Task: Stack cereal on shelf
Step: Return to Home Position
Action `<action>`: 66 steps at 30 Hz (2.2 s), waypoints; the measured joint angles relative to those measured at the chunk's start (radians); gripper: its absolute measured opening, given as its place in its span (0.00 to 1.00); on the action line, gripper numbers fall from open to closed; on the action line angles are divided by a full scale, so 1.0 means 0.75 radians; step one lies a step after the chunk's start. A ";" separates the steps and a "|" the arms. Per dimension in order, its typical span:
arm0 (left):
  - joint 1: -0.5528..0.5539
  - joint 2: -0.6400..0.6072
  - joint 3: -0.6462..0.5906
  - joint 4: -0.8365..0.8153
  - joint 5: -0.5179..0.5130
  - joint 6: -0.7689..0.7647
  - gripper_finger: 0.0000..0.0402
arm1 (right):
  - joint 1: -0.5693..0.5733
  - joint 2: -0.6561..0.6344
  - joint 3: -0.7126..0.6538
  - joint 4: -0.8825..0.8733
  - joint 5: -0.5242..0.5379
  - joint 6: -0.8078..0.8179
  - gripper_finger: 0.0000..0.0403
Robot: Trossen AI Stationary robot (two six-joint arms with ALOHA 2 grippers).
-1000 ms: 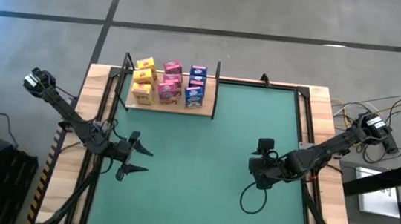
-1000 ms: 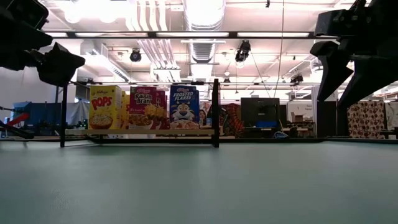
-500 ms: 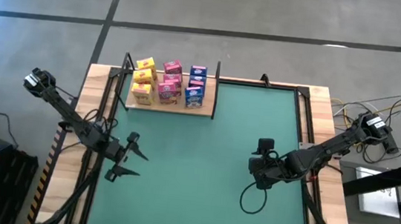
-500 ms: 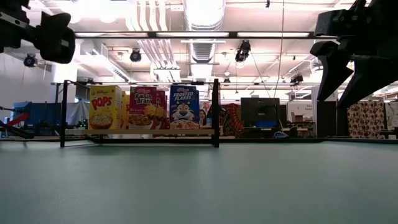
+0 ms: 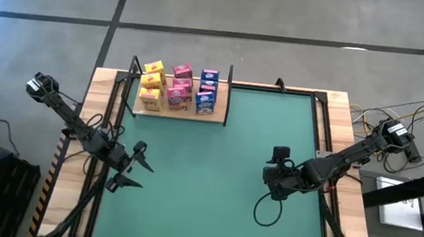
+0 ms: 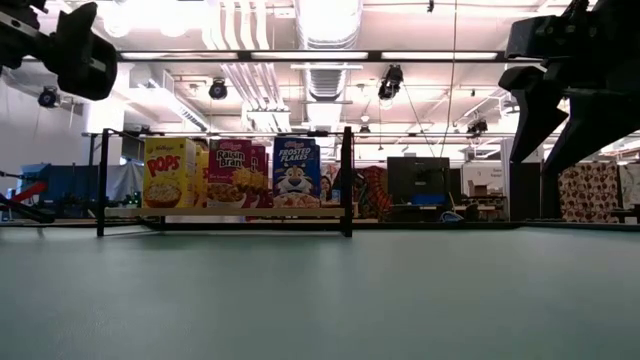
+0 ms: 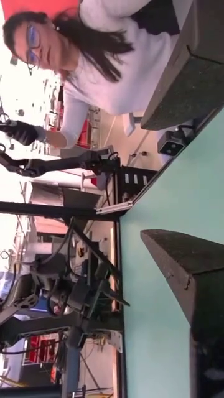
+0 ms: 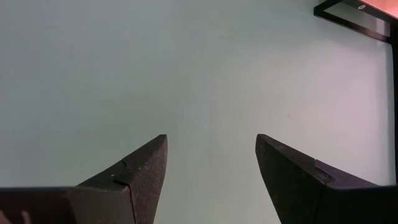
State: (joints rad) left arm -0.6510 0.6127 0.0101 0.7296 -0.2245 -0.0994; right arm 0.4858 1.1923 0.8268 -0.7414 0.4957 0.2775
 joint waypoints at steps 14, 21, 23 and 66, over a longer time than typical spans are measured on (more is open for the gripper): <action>0.000 0.088 0.031 -0.006 0.000 0.000 0.64 | 0.000 0.000 0.000 0.000 0.000 0.000 0.58; 0.000 0.135 0.031 -0.007 0.000 0.001 0.64 | 0.000 0.000 0.000 0.000 0.000 0.000 0.58; 0.000 0.150 0.031 -0.007 0.000 0.001 0.64 | 0.000 0.000 0.000 0.000 0.000 0.000 0.58; -0.011 0.377 0.000 -0.081 0.225 -0.508 0.64 | 0.000 0.000 0.000 0.000 0.000 0.000 0.58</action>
State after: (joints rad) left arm -0.6590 0.8957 0.0101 0.6689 -0.0558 -0.4808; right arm 0.4858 1.1923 0.8268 -0.7414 0.4957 0.2775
